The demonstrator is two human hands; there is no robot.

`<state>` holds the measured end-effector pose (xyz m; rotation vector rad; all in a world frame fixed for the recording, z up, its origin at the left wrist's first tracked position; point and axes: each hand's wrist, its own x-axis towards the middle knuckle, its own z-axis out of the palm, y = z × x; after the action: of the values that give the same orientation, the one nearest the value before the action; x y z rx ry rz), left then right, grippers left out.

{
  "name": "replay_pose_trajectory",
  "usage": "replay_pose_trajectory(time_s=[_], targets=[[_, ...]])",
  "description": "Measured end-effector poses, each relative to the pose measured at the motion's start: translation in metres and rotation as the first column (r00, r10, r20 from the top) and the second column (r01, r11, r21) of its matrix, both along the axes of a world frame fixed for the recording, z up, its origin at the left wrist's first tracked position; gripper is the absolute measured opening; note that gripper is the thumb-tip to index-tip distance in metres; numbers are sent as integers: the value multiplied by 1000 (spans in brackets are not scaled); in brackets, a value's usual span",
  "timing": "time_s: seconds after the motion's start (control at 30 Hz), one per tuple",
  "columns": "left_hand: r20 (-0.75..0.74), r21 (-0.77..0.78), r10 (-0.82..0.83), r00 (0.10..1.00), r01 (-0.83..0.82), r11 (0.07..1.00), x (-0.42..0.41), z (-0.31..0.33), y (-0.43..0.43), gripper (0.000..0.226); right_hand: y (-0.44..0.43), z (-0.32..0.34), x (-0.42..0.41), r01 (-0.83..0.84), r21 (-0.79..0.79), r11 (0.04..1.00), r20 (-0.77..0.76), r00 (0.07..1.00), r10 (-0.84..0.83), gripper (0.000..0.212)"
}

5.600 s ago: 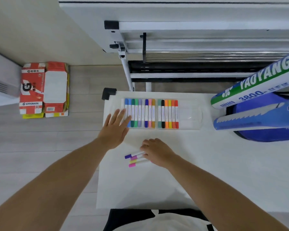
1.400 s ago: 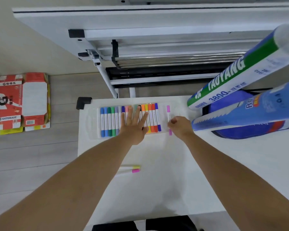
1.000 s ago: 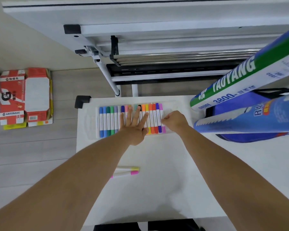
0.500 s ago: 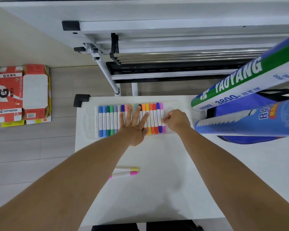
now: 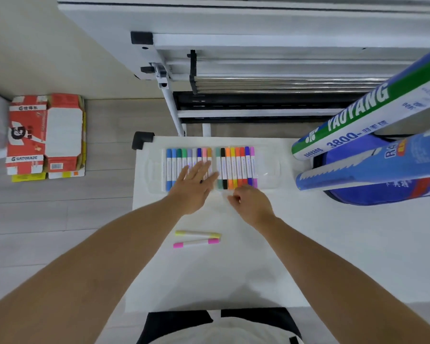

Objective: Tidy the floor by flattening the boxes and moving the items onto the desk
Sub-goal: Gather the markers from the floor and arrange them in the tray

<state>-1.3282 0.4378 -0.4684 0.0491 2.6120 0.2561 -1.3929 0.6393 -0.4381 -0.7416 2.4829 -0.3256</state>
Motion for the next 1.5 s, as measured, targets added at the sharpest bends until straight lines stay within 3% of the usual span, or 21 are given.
replay_pose_trajectory(time_s=[0.1,0.2,0.53,0.67,0.77,0.9,1.03,1.13,1.23,1.5], targets=[[-25,-10,-29,999,29,1000,33,0,-23,56,-20,1,39,-237,69,969,115,967,228,35],[-75,-5,-15,997,14,1000,56,-3,-42,55,-35,-5,69,-319,51,946,199,932,304,29],[-54,45,141,989,-138,989,51,0,-42,52,-52,-29,88,-429,178,886,107,903,416,22],[-22,35,193,981,-192,981,24,4,-24,53,-30,-18,60,-281,148,948,99,958,268,23],[12,54,240,971,-240,969,-3,7,-7,55,-4,-9,28,-34,115,993,225,974,7,22],[105,44,234,966,-240,970,-29,3,12,57,27,2,-17,366,10,930,383,858,-342,20],[211,-5,233,949,-237,971,-37,-8,26,62,46,6,-56,570,-22,821,539,698,-471,9],[249,-26,220,943,-221,975,-38,-10,27,64,52,3,-76,624,-15,782,589,637,-497,18],[311,-33,219,925,-219,975,-43,-9,24,65,54,0,-92,637,-30,770,589,634,-501,20],[368,-33,207,907,-209,977,-46,-3,25,66,41,-19,-116,548,-32,836,455,753,-476,28]])
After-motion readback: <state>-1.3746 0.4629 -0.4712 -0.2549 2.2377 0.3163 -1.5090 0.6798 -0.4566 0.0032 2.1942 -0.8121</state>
